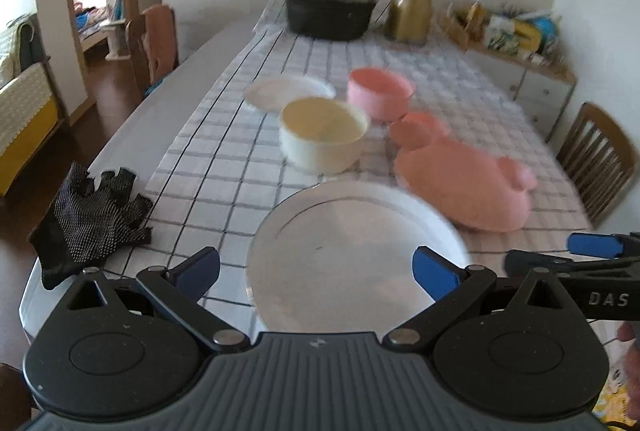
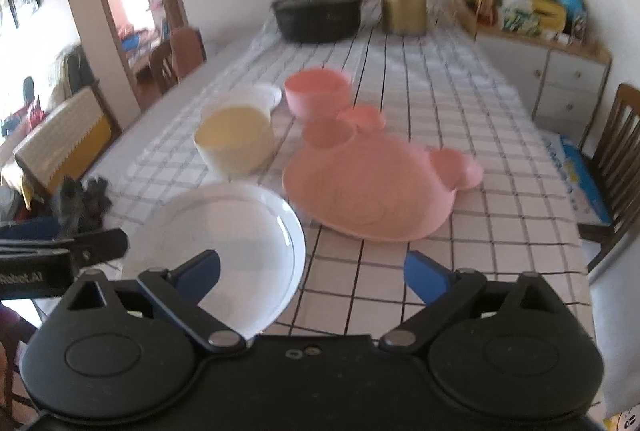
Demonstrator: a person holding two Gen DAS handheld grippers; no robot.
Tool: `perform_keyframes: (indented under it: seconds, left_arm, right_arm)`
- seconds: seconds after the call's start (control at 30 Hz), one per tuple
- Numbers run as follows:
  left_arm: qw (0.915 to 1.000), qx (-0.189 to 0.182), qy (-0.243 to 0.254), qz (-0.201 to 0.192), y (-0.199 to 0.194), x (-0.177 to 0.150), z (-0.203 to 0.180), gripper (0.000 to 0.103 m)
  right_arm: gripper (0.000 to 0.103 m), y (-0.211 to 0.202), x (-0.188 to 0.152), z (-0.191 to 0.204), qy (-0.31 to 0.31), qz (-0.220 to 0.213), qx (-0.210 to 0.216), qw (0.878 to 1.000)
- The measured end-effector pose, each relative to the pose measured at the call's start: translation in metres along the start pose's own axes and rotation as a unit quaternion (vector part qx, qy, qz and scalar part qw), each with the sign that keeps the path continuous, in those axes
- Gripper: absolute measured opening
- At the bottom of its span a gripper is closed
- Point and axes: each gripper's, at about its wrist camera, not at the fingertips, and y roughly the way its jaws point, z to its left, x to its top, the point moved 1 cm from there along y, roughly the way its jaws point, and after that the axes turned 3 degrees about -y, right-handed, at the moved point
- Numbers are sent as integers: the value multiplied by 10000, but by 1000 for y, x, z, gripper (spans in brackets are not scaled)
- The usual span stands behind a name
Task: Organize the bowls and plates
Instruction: 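Move both grippers down to the rim of the large white plate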
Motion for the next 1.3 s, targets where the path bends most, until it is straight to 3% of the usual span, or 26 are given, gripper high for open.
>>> perform_keyframes:
  seconds: [0.13,0.27,0.37,0.47,0.7,0.83,1.0,1.3]
  left_arm:
    - [9992,179,-93,334,31,-1,19,103]
    - [9986,251,-117,444,52,-3,30,103]
    - [9981,249,-188,526,60,-1,32,103]
    - [9972,223,-294,645,69,2,33,94]
    - [9920,192,-686,1047,87,-1,47,57]
    - [9918,126,-650,1091,85,-4,46,50]
    - [9907,-36,-748,1138,84,-6,48,31]
    - [9914,22,-653,1132,82,-7,46,19]
  right_arm:
    - [86,27,-4,1,-122,224,69,9997]
    - [81,48,-4,-1,-125,428,190,9988]
    - [72,64,-4,-2,-110,632,203,9977]
    - [66,76,-5,-2,-45,786,232,9966]
    - [45,89,-5,1,91,1036,528,9932]
    - [35,90,-6,1,207,1130,680,9910]
    - [26,92,-8,2,297,1195,673,9901]
    - [14,91,-12,0,444,1253,554,9896]
